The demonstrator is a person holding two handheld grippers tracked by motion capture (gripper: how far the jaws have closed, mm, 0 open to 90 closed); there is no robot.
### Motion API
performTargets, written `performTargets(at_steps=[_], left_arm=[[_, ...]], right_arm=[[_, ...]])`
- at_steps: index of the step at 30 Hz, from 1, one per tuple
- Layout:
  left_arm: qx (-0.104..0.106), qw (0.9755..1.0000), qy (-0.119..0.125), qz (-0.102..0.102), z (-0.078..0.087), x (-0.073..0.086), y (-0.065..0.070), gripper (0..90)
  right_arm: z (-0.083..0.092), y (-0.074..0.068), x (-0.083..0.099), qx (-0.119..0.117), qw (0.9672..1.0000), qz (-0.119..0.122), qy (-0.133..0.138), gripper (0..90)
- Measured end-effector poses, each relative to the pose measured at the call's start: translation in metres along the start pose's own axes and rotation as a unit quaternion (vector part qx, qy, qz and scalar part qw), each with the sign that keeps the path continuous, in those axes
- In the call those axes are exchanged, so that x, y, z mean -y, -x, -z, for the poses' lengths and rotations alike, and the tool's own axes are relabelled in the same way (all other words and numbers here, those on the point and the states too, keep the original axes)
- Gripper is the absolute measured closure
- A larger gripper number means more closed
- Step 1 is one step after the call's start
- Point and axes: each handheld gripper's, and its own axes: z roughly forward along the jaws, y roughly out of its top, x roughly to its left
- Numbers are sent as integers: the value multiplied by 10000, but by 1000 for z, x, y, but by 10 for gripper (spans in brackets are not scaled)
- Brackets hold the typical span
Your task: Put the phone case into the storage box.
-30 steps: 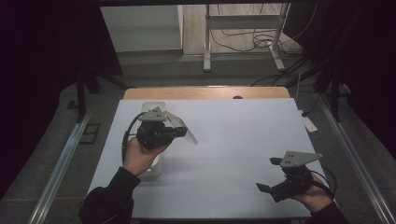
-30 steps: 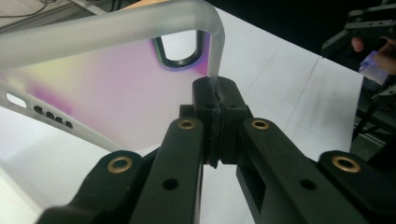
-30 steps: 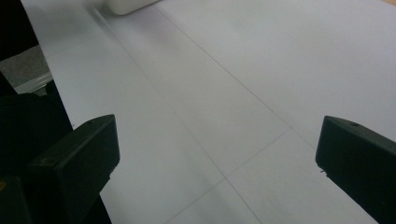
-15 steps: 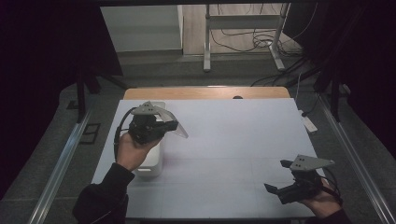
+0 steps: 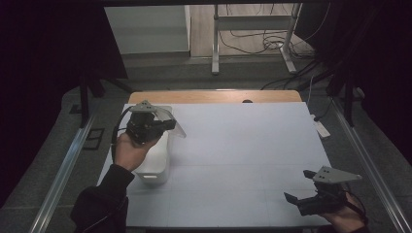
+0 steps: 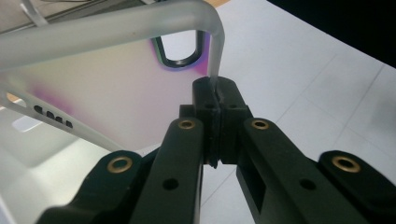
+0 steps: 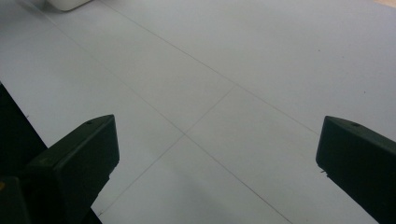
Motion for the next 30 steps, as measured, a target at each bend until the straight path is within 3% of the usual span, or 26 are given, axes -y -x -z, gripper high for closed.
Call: performTargets(at_steps=[17, 30], left_arm=[[-366, 9991, -98, 167, 7, -3, -23, 888], [-570, 9977, -221, 294, 4, -4, -40, 888]], right_arm=[[9, -1, 11, 149, 9995, -255, 62, 0], [12, -2, 16, 398, 9986, -322, -139, 0]])
